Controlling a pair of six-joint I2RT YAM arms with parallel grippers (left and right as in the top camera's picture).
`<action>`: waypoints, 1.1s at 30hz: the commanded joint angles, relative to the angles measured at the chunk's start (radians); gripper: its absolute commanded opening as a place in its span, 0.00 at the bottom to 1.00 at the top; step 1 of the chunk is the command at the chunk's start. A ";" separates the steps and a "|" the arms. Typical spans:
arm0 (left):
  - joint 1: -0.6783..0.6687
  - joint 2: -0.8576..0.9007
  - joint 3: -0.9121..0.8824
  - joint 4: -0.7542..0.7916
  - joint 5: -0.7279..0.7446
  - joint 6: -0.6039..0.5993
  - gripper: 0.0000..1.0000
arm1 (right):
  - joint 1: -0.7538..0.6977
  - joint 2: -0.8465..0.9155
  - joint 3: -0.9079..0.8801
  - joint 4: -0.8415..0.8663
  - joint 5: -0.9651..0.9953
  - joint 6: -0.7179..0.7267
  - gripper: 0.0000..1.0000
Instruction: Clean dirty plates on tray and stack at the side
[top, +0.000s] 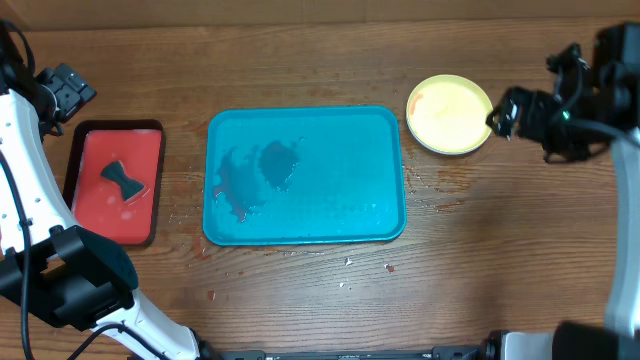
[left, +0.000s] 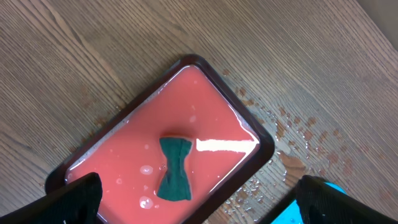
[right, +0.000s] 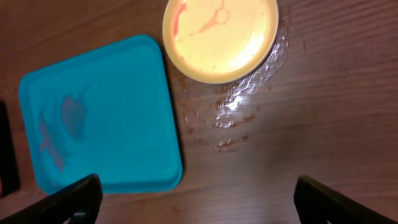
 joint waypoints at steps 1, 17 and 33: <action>0.010 0.008 0.004 0.001 0.004 0.005 1.00 | 0.010 -0.064 0.001 -0.061 -0.024 -0.018 1.00; 0.010 0.008 0.004 0.000 0.004 0.005 1.00 | 0.019 -0.106 -0.001 -0.198 -0.033 -0.011 1.00; 0.010 0.008 0.004 0.000 0.004 0.005 1.00 | 0.068 -0.322 -0.274 0.145 -0.016 -0.011 1.00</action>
